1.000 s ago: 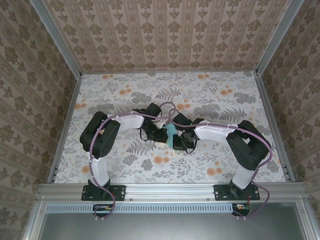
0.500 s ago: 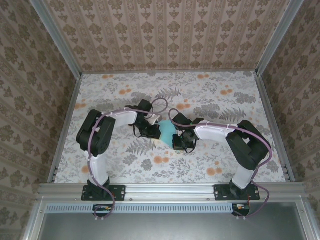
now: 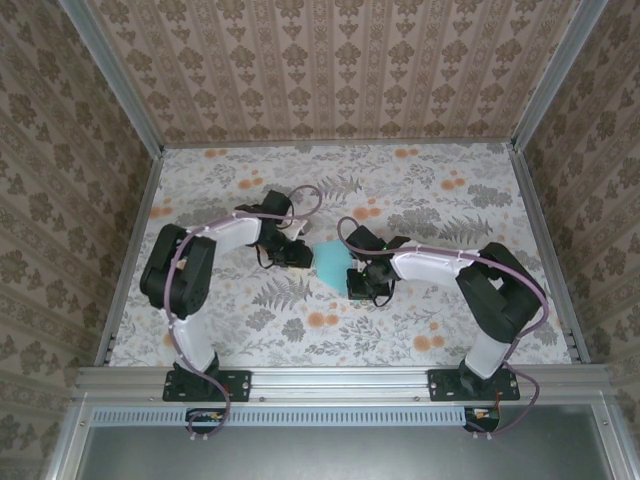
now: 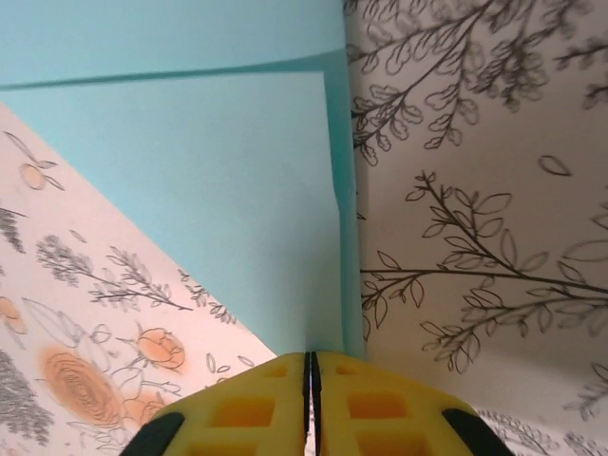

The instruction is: Fold a paper plane with a square sheet of paper (fold left side to right side)

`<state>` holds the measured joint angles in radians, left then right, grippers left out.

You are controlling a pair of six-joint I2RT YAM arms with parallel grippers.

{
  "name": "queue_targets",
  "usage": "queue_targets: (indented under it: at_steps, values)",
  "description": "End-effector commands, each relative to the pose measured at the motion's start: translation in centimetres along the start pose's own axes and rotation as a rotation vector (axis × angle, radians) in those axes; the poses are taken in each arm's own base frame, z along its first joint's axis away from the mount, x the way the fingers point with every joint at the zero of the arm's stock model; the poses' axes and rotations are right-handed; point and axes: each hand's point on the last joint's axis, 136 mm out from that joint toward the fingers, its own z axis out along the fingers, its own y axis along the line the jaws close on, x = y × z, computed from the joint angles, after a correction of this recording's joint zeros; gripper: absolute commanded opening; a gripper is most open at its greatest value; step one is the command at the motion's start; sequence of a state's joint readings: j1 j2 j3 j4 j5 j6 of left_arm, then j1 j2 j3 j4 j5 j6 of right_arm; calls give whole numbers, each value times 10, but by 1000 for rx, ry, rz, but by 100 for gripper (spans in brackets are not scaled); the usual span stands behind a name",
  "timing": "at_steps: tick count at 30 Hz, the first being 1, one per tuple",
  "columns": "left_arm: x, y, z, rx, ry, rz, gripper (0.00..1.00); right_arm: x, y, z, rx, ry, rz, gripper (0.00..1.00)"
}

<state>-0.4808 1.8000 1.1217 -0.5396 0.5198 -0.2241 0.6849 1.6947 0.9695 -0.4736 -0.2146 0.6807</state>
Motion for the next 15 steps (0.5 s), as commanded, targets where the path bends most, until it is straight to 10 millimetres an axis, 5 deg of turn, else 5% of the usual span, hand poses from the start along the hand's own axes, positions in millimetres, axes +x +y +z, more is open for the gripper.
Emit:
queue_targets:
  at_steps: [1,7,15]
  values:
    - [-3,-16,-24,47,-90,-54,36,-21,5,-28,-32,-120,-79,23]
    - [3,-24,-32,127,-198,-191,49,-47,0,-51,-73,-226,-201,50]
    - [-1,-34,-15,286,-224,-337,53,-62,1,-37,-165,-206,-274,53]
